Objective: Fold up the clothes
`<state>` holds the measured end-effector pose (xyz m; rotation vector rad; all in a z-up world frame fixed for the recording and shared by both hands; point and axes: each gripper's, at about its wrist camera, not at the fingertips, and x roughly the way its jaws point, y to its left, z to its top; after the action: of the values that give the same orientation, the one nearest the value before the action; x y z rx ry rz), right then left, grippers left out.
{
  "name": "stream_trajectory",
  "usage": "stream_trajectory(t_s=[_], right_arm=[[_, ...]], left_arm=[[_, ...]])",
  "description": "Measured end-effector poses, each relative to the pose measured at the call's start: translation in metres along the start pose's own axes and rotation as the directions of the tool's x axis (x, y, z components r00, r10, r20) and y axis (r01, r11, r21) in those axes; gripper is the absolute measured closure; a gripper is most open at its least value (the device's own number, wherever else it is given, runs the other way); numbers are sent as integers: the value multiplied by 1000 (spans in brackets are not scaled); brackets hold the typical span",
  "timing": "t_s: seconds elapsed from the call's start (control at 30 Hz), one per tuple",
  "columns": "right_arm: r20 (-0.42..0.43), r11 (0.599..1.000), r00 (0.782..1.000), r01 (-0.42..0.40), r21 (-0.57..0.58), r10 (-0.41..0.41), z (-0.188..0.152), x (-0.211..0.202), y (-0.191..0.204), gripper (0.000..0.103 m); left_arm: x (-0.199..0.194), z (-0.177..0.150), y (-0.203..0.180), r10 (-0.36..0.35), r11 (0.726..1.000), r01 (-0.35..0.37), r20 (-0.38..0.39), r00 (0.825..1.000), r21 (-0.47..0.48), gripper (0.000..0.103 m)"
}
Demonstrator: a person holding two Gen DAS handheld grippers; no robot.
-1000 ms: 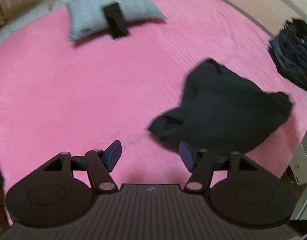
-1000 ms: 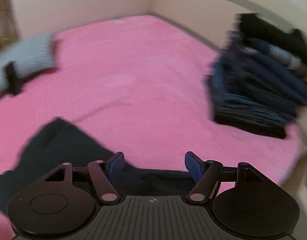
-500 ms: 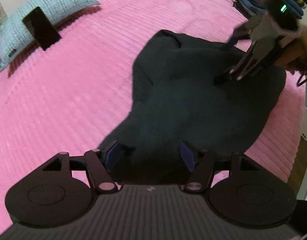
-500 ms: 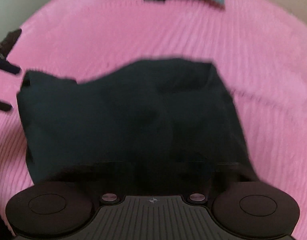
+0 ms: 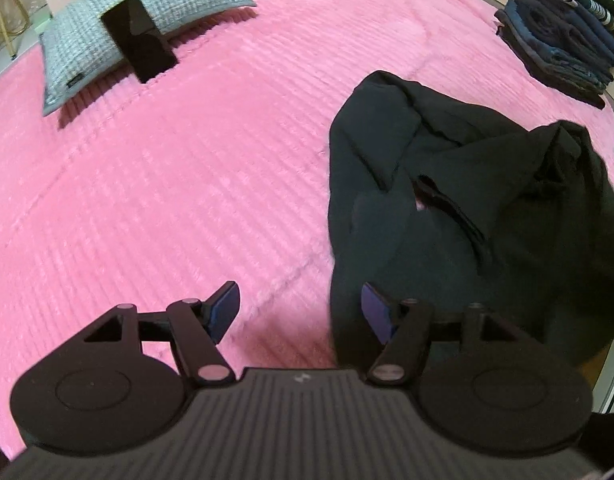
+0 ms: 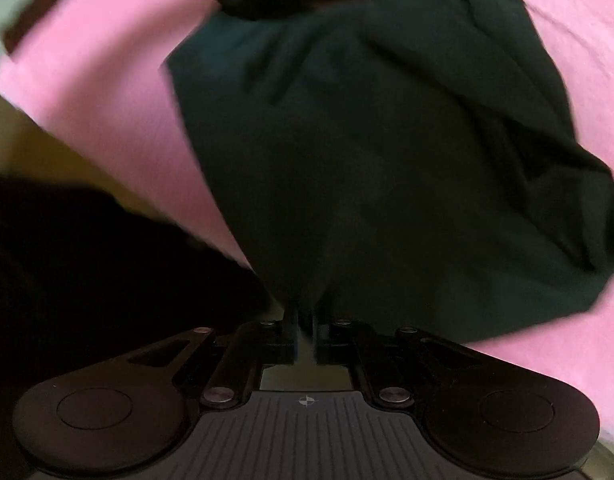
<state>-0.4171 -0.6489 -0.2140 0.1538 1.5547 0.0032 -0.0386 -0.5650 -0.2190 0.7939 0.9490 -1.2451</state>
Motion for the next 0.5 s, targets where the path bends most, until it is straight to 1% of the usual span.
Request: stream_trajectory(t_s=[0.03, 0.07, 0.1, 0.13, 0.2, 0.23, 0.3, 0.37, 0.4, 0.47, 0.5], right_arm=[[17, 1000, 1000, 11, 19, -11, -1, -3, -2, 56], [60, 998, 998, -1, 55, -3, 3, -11, -7, 40], [103, 996, 995, -14, 91, 4, 6, -18, -13, 30], [150, 992, 989, -19, 123, 1, 12, -24, -21, 30], [251, 984, 967, -9, 176, -36, 31, -35, -40, 30], [290, 982, 955, 11, 189, -66, 40, -37, -51, 30], [337, 980, 929, 99, 173, -153, 60, -29, -72, 30], [367, 974, 904, 191, 118, -221, 82, -8, -93, 30], [379, 971, 894, 227, 78, -240, 91, 5, -102, 30], [400, 964, 886, 264, -22, -234, 103, 32, -113, 30], [403, 958, 888, 276, -83, -221, 111, 45, -113, 30]], left_arm=[[5, 6, -2, -4, 1000, 4, 0, 1000, 12, 40], [9, 11, -5, -8, 1000, 8, 1, 1000, 26, 40], [14, 19, -9, -16, 999, 15, 9, 1000, 47, 40], [20, 27, -14, -24, 997, 23, 16, 1000, 68, 40], [31, 45, -25, -43, 993, 38, 36, 998, 110, 40], [37, 57, -32, -54, 990, 47, 48, 997, 131, 40], [51, 79, -45, -73, 982, 59, 69, 995, 180, 40], [75, 100, -60, -73, 969, 55, 65, 995, 239, 40], [88, 109, -66, -72, 964, 55, 56, 996, 261, 40], [119, 121, -73, -72, 957, 63, 22, 997, 282, 41], [134, 126, -76, -71, 955, 67, 3, 997, 290, 42]])
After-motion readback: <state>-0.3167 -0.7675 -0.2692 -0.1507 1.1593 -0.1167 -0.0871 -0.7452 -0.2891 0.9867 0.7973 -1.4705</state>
